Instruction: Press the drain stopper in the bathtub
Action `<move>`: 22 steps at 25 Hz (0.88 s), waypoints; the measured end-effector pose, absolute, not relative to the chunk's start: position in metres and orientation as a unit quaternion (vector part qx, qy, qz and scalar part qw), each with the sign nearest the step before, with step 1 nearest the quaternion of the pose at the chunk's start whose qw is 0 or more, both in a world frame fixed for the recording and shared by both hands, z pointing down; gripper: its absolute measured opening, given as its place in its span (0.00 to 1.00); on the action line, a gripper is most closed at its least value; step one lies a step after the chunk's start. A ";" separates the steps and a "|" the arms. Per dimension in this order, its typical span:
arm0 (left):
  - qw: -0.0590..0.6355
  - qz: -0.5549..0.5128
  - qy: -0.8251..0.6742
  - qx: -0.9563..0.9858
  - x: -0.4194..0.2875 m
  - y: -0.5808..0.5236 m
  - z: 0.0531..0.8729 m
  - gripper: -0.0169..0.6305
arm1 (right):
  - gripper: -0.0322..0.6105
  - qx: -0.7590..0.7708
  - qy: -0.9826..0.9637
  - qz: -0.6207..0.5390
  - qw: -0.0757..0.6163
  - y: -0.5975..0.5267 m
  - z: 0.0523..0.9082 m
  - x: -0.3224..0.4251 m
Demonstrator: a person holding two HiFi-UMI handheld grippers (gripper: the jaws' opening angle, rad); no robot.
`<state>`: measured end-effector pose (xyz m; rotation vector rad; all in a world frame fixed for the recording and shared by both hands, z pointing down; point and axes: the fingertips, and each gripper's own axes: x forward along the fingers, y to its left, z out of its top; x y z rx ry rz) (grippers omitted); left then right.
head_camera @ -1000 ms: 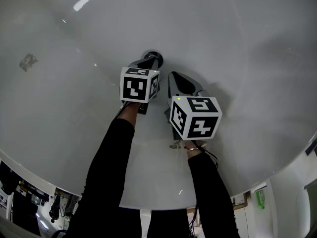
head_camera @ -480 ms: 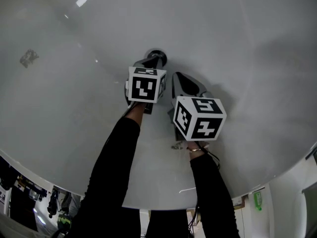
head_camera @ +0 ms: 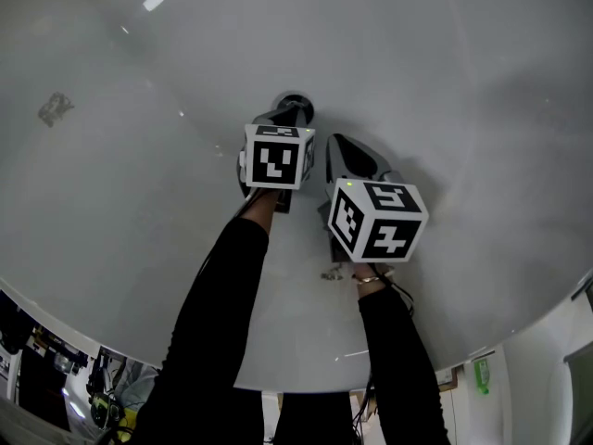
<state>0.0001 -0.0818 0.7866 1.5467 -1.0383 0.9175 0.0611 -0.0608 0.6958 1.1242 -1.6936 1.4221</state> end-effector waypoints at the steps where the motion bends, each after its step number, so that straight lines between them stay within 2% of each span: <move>1: 0.510 0.380 -0.430 0.641 0.000 -0.082 0.786 0.04 | 0.05 0.429 -0.646 0.542 0.325 -0.061 0.696 0.062; 22: 0.507 0.376 -0.401 0.664 -0.001 -0.085 0.762 0.04 | 0.05 0.428 -0.655 0.529 0.328 -0.072 0.677 0.055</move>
